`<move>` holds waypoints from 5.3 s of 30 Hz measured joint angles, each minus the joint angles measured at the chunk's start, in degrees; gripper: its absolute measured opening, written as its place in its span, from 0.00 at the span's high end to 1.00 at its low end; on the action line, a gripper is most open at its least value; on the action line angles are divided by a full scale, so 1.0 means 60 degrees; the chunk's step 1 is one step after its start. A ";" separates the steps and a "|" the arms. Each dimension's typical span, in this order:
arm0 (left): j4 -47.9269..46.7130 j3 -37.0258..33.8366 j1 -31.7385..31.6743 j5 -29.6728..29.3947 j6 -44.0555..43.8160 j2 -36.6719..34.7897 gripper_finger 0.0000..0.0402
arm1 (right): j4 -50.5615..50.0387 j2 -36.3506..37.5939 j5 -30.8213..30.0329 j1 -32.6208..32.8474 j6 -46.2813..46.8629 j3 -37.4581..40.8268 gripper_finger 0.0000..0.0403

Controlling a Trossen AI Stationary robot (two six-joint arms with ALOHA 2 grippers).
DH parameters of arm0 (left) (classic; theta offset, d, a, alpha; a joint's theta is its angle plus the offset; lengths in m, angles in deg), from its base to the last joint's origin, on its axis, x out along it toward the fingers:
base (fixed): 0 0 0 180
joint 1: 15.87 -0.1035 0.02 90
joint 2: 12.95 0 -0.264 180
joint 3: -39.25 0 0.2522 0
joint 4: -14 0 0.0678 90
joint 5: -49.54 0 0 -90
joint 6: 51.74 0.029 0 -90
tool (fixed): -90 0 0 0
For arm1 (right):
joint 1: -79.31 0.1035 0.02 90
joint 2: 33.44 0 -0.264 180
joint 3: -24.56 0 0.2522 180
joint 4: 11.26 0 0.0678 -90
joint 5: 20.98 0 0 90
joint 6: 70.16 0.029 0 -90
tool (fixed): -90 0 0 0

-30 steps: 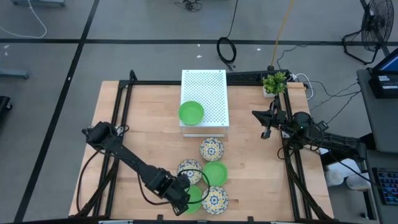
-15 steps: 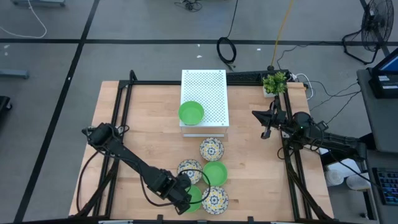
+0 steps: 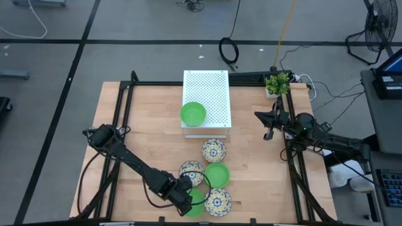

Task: Pick & Place Mini bowls
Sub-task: Stack the bottom green bowl on the shelf

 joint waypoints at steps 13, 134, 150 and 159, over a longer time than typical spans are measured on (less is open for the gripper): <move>-0.0220 -0.0041 0.0000 0.0513 0.0080 0.0000 0.63 | 0.0000 0.0000 0.0001 -0.0003 0.0000 -0.0001 1.00; -0.1409 -0.5031 0.1213 -0.0486 -0.2290 -0.3656 0.63 | 0.0000 0.0004 0.0003 -0.0003 0.0000 0.0003 1.00; -0.1164 -0.4995 0.1096 -0.0403 -0.2662 -0.2853 0.63 | 0.0000 0.0003 0.0003 -0.0002 0.0000 -0.0001 1.00; -0.1046 -0.5002 0.1096 -0.0404 -0.2658 -0.2838 0.63 | 0.0000 0.0004 0.0002 0.0000 0.0000 0.0002 1.00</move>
